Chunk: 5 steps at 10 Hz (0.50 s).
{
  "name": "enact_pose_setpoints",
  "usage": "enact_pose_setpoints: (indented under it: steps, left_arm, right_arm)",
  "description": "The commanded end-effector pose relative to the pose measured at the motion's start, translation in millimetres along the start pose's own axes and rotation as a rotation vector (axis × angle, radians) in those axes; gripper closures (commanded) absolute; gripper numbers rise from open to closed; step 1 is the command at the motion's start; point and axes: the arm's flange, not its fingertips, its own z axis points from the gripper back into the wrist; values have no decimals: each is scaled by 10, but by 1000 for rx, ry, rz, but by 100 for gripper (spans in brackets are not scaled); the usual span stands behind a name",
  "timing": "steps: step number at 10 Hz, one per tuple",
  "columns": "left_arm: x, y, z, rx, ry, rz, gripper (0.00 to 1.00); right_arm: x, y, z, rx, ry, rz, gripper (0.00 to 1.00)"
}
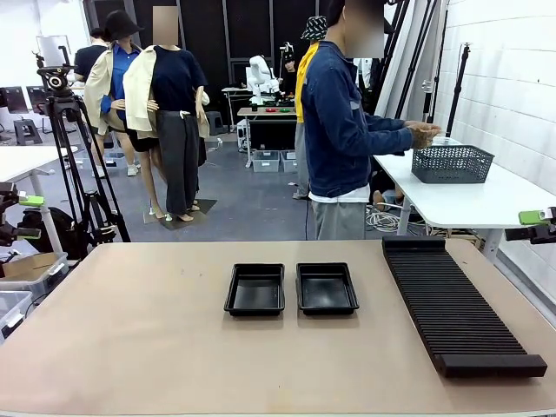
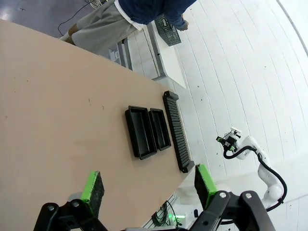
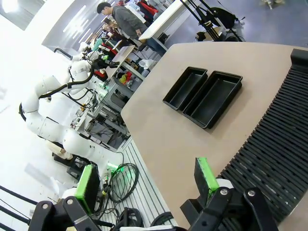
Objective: Inspect and transfer BCBs to ESD trays.
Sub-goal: Pick up the Blank PCB from the PCB Rack and place it in the left ESD tray.
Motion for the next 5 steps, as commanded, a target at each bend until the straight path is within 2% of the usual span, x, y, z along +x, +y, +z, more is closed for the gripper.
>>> enact_pose_setpoints:
  steps: [1, 5]
  left_arm:
    - [-3, -16, 16, -11, -1, 7, 0]
    - [-3, -16, 16, -11, -1, 7, 0]
  right_arm:
    - [-5, -5, 0, 6, -3, -5, 0]
    - [-5, -5, 0, 6, -3, -5, 0]
